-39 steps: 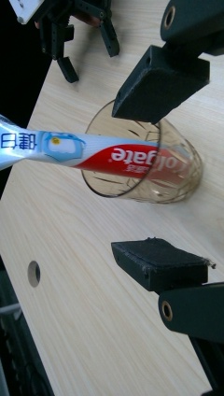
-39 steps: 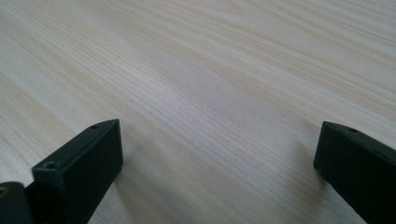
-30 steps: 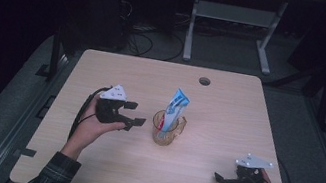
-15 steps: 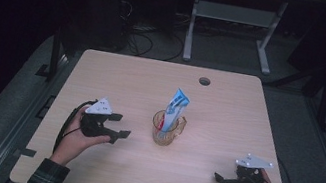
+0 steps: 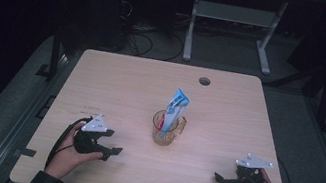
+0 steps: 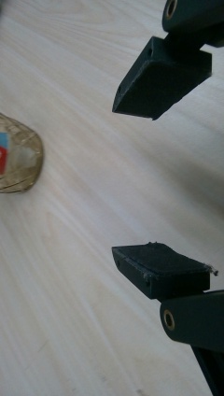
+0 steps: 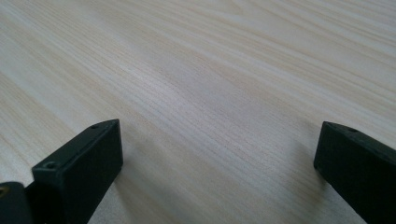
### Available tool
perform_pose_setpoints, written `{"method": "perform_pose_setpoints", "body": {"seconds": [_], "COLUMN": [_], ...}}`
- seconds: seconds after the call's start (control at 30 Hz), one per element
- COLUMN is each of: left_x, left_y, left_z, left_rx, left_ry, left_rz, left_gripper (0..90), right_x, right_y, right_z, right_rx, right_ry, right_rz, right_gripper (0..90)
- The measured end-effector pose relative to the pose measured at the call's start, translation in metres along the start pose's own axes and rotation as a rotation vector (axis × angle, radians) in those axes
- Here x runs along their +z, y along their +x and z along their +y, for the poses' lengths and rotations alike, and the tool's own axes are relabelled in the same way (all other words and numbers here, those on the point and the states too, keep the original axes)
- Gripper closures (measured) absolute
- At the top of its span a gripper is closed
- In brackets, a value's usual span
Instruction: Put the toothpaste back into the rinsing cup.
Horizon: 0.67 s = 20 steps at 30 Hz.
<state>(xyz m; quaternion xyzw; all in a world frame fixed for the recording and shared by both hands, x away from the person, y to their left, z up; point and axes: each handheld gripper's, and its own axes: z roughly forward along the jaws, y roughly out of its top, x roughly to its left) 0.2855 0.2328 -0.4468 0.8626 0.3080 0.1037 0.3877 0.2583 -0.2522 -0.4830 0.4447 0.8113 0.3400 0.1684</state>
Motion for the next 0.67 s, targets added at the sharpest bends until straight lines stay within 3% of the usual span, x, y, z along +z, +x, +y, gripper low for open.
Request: {"method": "perform_pose_setpoints", "body": {"seconds": [0.13, 0.43, 0.67], "left_x": [-0.004, -0.006, -0.006], "left_y": [-0.004, -0.003, -0.002], "left_z": [-0.015, -0.033, -0.037], "left_rx": [-0.008, -0.001, 0.002], "left_ry": [0.029, 0.078, 0.061], "left_rz": [0.044, 0.081, 0.093], "left_gripper": [25.2, 24.4, 16.4], "right_x": [0.000, 0.000, 0.000], "right_y": [0.000, 0.000, 0.000], "right_z": [0.000, 0.000, 0.000], "right_rx": [0.000, 0.000, 0.000], "right_ry": [0.000, 0.000, 0.000], "right_rz": [0.000, 0.000, 0.000], "right_gripper": [0.6, 0.6, 0.5]}}
